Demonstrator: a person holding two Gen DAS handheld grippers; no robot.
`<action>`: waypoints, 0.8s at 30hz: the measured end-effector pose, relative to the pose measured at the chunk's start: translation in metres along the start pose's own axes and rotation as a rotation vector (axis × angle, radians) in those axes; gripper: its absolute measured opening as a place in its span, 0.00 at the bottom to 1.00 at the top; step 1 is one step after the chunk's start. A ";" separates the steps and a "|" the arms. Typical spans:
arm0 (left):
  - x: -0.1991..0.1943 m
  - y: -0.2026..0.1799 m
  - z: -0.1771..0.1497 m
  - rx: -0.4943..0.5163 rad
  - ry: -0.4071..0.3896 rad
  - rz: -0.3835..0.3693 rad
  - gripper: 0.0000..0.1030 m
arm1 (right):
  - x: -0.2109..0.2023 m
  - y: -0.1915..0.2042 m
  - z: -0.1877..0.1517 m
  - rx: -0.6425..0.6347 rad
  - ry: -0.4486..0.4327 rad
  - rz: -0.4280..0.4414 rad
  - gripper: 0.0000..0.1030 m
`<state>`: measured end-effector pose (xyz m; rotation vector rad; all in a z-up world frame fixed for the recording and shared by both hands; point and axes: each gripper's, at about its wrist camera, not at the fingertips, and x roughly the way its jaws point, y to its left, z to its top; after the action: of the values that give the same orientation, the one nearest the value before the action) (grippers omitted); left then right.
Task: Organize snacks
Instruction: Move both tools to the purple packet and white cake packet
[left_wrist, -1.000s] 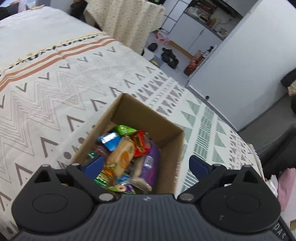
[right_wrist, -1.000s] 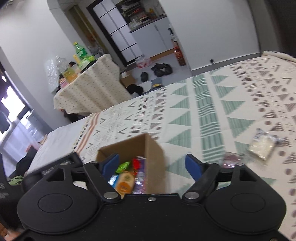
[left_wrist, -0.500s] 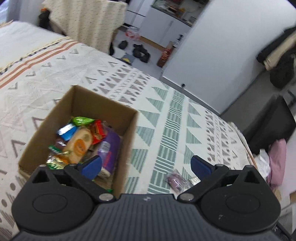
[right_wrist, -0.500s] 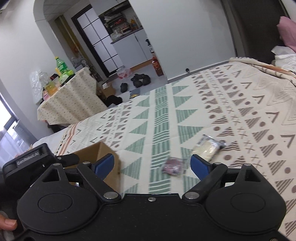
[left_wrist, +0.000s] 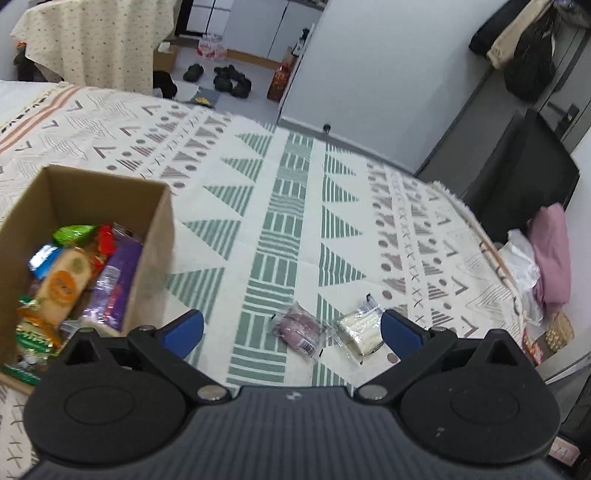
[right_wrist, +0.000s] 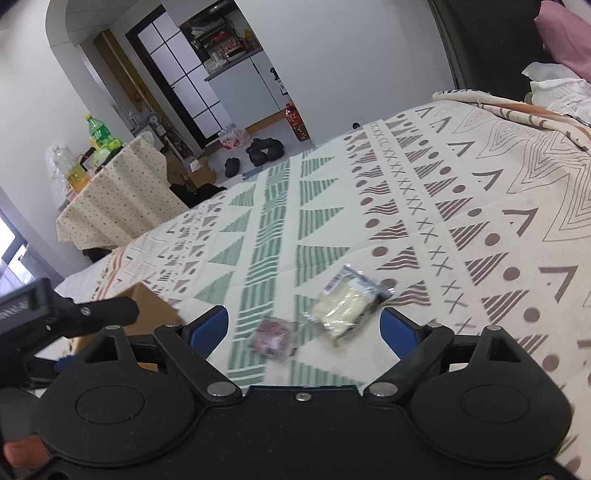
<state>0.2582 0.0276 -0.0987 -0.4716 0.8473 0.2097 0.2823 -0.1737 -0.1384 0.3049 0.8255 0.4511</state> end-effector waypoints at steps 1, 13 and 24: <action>0.007 -0.002 0.001 0.007 0.015 0.009 0.98 | 0.003 -0.005 0.002 -0.007 0.005 -0.004 0.86; 0.085 -0.021 -0.010 0.039 0.091 0.058 0.89 | 0.043 -0.044 0.002 -0.009 0.041 0.026 0.87; 0.126 -0.017 -0.021 0.077 0.136 0.083 0.70 | 0.065 -0.045 0.000 -0.055 0.056 0.019 0.87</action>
<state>0.3323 0.0016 -0.2012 -0.3826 1.0055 0.2222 0.3327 -0.1804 -0.1989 0.2507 0.8637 0.5013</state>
